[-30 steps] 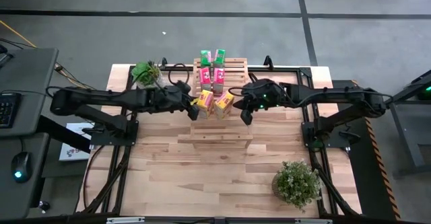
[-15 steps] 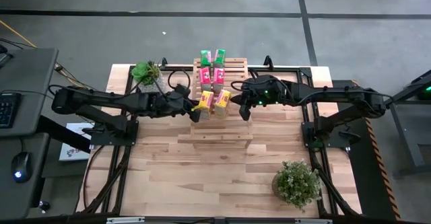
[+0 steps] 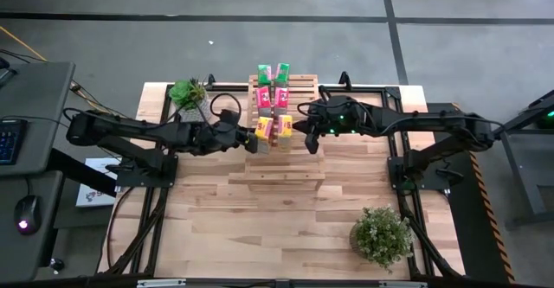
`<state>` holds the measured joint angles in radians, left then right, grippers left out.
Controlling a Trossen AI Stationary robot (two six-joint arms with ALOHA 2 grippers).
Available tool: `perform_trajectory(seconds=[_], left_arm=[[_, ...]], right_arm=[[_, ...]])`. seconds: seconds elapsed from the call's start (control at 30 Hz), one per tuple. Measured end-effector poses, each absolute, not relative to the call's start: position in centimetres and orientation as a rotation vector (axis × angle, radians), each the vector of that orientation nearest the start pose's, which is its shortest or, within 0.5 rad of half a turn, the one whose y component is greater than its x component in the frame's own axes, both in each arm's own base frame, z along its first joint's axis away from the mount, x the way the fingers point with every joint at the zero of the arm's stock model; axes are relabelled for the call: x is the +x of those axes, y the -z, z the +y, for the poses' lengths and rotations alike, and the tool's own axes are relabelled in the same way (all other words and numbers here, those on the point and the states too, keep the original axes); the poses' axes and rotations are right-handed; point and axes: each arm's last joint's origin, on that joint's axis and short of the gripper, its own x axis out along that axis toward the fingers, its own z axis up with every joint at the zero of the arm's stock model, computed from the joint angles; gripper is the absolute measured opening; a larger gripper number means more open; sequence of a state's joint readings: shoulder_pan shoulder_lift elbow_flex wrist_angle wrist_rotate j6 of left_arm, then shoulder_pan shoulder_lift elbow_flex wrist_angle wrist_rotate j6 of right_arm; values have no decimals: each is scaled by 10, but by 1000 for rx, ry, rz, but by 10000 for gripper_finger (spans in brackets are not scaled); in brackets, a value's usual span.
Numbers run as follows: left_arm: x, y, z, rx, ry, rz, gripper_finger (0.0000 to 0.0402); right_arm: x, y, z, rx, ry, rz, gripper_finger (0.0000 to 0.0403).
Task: Stack cereal on shelf
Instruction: Put the yellow cereal box on the top shelf and align with the other yellow cereal box
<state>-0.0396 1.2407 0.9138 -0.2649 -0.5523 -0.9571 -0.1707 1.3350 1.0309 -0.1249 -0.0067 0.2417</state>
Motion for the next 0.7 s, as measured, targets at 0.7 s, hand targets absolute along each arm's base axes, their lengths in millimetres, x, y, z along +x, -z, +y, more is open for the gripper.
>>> perform_trajectory(seconds=[0.7], left_arm=[[243, -287, 5, -716, -800, 289, 0]], right_arm=[[290, -293, -48, 342, 193, 517, 0]])
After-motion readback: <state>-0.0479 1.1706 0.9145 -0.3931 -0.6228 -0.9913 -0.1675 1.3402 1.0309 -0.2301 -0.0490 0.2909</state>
